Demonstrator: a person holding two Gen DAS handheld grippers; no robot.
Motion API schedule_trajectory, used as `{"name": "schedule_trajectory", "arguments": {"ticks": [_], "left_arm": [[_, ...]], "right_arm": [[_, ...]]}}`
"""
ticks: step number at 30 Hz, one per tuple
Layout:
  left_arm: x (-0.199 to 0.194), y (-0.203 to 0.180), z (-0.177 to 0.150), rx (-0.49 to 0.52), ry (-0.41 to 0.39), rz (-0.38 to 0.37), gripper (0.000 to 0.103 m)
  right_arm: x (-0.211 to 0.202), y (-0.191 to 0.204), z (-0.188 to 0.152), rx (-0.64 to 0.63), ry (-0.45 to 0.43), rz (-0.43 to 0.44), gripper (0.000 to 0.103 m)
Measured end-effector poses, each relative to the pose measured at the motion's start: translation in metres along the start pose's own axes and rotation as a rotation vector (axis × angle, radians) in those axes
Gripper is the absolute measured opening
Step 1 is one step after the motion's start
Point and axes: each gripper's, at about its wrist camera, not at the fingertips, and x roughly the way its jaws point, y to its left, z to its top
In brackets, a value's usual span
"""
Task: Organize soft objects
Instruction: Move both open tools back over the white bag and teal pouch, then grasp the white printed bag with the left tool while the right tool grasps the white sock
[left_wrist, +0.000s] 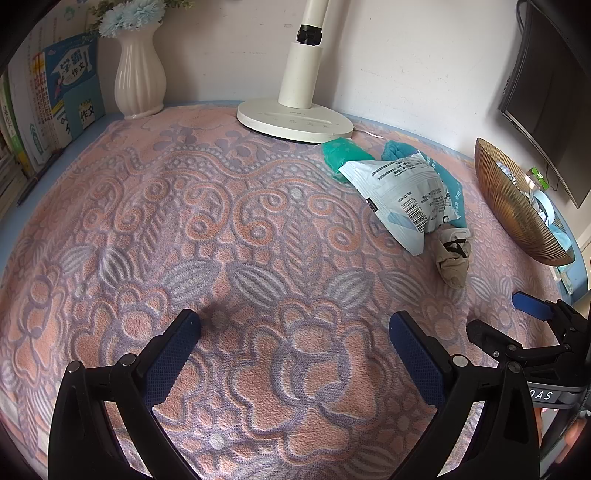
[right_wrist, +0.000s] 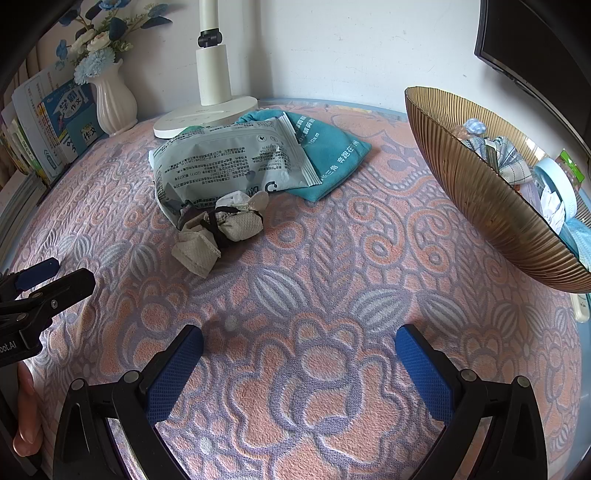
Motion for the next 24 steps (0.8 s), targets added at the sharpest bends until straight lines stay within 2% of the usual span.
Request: {"name": "schedule_trajectory", "arguments": {"ticks": [6, 9, 12, 14, 16, 18, 21, 23, 24], "left_arm": [[-0.002, 0.000, 0.001, -0.006, -0.001, -0.014, 0.102], [-0.011, -0.001, 0.005, 0.006, 0.004, -0.067, 0.101], [-0.029, -0.014, 0.015, 0.120, 0.001, -0.061, 0.101], [-0.042, -0.027, 0.026, 0.212, -0.026, -0.033, 0.101], [-0.051, -0.041, 0.042, 0.302, -0.070, -0.010, 0.101], [-0.051, -0.050, 0.054, 0.361, -0.085, -0.009, 0.101], [-0.040, -0.060, 0.072, 0.425, -0.094, -0.032, 0.101], [-0.032, -0.063, 0.080, 0.444, -0.095, -0.051, 0.098], [-0.026, -0.064, 0.085, 0.452, -0.092, -0.070, 0.095]], "right_arm": [[0.000, 0.000, 0.000, -0.001, 0.001, 0.001, 0.103], [0.001, 0.000, 0.002, -0.014, 0.032, 0.008, 0.103], [0.002, 0.001, 0.010, -0.067, 0.167, 0.056, 0.103], [0.003, 0.004, 0.017, -0.099, 0.219, 0.094, 0.103], [-0.002, 0.007, 0.025, -0.100, 0.186, 0.152, 0.096], [-0.004, 0.010, 0.032, -0.085, 0.135, 0.202, 0.085], [-0.004, 0.013, 0.045, -0.039, 0.062, 0.289, 0.083], [0.000, 0.018, 0.052, -0.043, 0.023, 0.293, 0.080], [0.004, 0.021, 0.056, -0.057, 0.010, 0.282, 0.074]]}}
